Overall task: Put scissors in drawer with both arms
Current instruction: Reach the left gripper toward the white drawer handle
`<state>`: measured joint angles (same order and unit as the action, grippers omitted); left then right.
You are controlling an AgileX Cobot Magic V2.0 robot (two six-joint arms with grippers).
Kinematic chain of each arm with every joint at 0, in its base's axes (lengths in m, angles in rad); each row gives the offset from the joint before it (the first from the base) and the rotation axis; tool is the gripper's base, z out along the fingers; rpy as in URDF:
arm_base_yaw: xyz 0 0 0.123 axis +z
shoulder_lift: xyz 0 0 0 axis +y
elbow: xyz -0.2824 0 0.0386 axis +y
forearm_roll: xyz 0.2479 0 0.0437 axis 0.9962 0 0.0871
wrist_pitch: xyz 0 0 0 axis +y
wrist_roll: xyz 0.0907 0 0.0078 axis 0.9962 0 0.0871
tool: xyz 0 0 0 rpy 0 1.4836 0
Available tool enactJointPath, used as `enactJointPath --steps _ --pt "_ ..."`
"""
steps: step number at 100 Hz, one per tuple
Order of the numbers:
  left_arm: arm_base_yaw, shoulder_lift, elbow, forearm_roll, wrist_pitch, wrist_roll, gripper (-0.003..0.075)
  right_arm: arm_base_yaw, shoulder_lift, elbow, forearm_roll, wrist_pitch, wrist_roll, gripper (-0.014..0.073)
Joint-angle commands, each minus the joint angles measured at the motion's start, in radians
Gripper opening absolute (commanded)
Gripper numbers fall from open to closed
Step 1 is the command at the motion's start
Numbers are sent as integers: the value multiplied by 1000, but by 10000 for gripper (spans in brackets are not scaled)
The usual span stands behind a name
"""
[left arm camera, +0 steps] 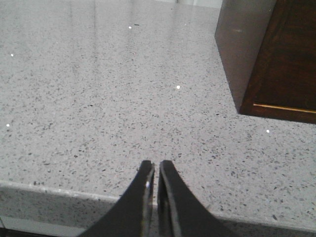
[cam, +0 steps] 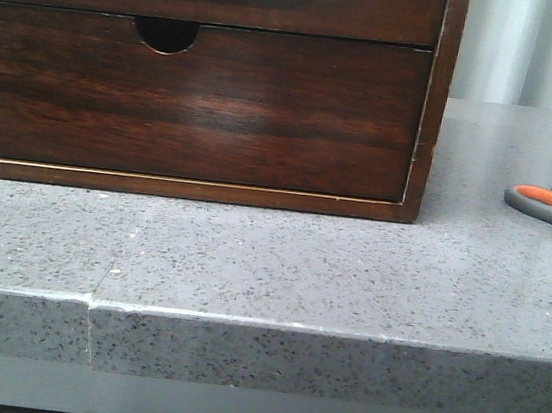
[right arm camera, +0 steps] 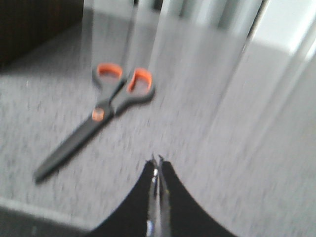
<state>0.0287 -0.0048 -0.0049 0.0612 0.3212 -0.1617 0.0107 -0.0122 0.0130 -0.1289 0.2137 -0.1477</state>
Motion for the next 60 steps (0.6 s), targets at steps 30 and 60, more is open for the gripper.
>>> enactJointPath --steps 30,60 --pt "2 -34 22 25 -212 -5 -20 -4 -24 30 114 -412 77 -45" --pt "2 -34 18 -782 -367 -7 -20 -4 -24 30 834 -369 102 -45"
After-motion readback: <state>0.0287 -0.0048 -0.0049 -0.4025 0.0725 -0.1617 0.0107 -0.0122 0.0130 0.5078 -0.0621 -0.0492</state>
